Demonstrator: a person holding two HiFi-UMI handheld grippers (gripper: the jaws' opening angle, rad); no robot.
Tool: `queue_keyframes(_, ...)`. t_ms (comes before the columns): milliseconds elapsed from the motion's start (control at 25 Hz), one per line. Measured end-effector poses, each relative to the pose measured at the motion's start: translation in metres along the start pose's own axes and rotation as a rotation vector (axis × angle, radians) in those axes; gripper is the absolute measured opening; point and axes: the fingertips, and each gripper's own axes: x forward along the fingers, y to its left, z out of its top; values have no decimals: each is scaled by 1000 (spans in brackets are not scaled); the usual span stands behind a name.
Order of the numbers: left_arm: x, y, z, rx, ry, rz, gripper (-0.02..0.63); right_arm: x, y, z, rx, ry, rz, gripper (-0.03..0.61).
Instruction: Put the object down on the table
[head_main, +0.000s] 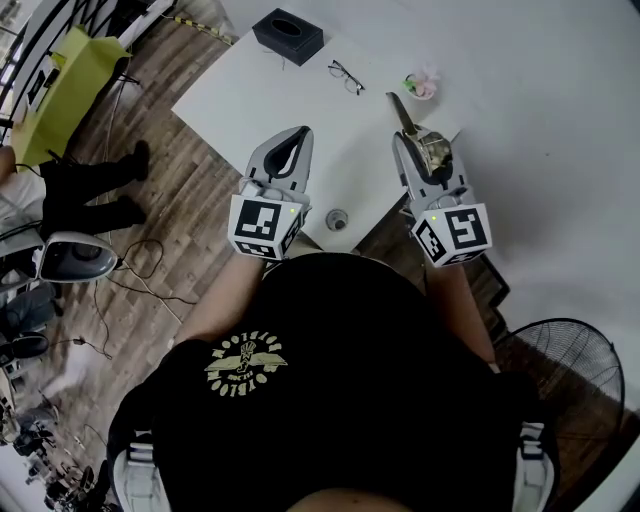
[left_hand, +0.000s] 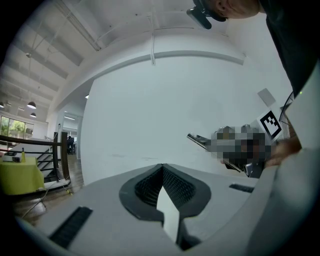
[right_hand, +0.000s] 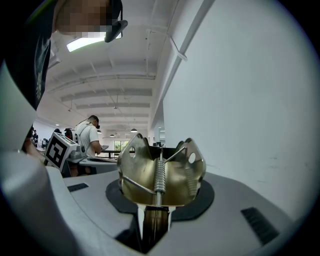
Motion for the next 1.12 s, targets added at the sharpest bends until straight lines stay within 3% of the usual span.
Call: queue_keyframes(1120, 60, 60, -40, -43, 86, 11, 6, 81, -32, -59, 81, 120, 5, 110)
